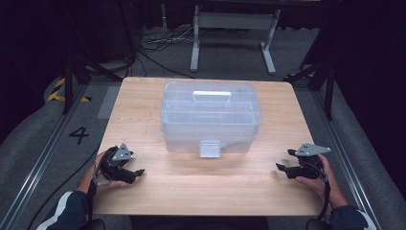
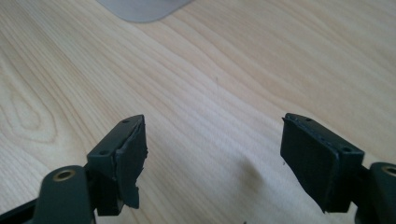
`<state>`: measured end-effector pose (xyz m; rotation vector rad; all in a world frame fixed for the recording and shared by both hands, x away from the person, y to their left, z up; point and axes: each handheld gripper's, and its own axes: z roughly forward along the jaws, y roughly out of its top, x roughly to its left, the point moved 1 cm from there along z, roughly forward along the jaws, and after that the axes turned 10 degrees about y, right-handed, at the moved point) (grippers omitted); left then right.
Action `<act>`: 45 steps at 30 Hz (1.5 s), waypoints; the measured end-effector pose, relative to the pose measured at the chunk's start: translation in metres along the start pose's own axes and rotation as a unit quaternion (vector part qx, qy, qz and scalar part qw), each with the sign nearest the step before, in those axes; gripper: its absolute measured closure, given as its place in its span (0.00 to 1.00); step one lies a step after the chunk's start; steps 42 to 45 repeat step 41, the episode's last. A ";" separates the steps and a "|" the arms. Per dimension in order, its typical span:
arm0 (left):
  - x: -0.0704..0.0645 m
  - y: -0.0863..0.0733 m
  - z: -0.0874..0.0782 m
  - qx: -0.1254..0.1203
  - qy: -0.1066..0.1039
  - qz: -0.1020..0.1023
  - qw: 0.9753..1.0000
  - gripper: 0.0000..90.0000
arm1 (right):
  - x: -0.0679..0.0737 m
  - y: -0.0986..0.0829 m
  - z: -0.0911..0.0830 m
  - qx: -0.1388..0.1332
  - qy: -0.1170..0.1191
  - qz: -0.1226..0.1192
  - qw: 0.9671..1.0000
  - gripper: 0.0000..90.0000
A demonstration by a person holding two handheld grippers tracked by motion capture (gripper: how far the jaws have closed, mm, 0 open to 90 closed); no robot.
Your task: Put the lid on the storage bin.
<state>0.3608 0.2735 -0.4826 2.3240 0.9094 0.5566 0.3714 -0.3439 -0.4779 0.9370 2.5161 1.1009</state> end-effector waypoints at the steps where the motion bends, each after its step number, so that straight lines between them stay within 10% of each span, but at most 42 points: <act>1: 0.000 -0.002 0.001 -0.007 -0.003 -0.006 1.000 0.20 | 0.000 -0.003 0.000 -0.001 0.000 0.006 1.000 0.24; 8: 0.002 -0.006 0.004 -0.023 -0.010 -0.028 0.999 0.17 | -0.007 -0.018 0.003 -0.017 -0.002 0.062 0.998 0.20; 45: 0.003 -0.004 0.007 -0.020 0.005 -0.043 0.999 0.16 | -0.007 -0.018 0.004 -0.014 -0.006 0.067 0.998 0.17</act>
